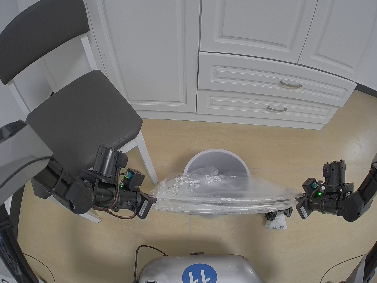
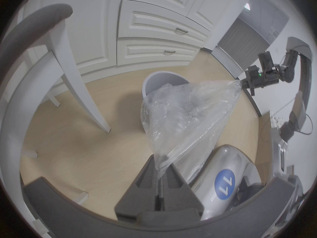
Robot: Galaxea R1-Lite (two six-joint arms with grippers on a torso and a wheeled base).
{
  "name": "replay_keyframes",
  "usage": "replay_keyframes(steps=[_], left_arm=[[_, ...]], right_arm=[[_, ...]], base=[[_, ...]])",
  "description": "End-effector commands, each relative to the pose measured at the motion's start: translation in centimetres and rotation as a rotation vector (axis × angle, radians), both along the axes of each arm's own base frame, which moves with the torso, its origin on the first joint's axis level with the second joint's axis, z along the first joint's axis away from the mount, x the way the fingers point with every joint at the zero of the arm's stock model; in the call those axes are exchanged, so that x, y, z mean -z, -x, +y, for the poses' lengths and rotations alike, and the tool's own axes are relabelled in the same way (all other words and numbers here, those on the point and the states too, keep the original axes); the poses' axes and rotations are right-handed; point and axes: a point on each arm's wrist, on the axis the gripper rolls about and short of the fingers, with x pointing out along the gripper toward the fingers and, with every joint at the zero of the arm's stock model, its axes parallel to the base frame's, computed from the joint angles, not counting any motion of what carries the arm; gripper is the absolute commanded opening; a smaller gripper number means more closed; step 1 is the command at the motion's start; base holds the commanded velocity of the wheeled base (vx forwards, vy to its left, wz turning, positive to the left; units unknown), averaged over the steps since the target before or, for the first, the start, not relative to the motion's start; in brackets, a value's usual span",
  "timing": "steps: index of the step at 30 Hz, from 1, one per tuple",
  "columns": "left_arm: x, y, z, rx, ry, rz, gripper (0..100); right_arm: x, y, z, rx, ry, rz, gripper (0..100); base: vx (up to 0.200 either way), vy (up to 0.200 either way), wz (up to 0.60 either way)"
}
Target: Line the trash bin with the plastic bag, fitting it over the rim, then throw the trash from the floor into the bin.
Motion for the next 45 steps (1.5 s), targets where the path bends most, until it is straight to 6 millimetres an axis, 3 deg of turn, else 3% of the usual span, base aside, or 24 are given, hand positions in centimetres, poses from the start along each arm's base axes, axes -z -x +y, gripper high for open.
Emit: replay_keyframes(steps=[1,8,18,24,33,45], left_arm=[[-1.8,1.1,1.0,0.024,-0.017,-0.030,0],[-0.1,0.8,0.4,0.049,-0.044,0.011,0],[3.9,-0.4,-1.3,0.065,-0.087,0.094,0],[4.4,-1.5,-2.0,0.005,-0.077,0.100,0],[5.2,-3.1,-5.1,-0.161,0.057,-0.017,0],[5.2,-3.8,-5.1,-0.174,0.086,-0.059,0]], right_arm=[[-1.8,1.0,-0.3,-0.013,0.021,-0.034,0],[-1.1,1.0,0.0,-0.026,0.028,-0.003,0],[1.8,-0.6,0.5,-0.029,0.040,0.081,0],[2.7,-2.2,0.8,-0.003,0.005,0.073,0],[4.1,-4.6,1.6,0.075,-0.071,-0.107,0],[4.3,-5.4,0.6,0.110,-0.070,-0.148,0]], base=[[0.000,0.000,0.00],[0.000,0.000,0.00],[0.000,0.000,0.00],[0.000,0.000,0.00],[0.000,0.000,0.00],[0.000,0.000,0.00]])
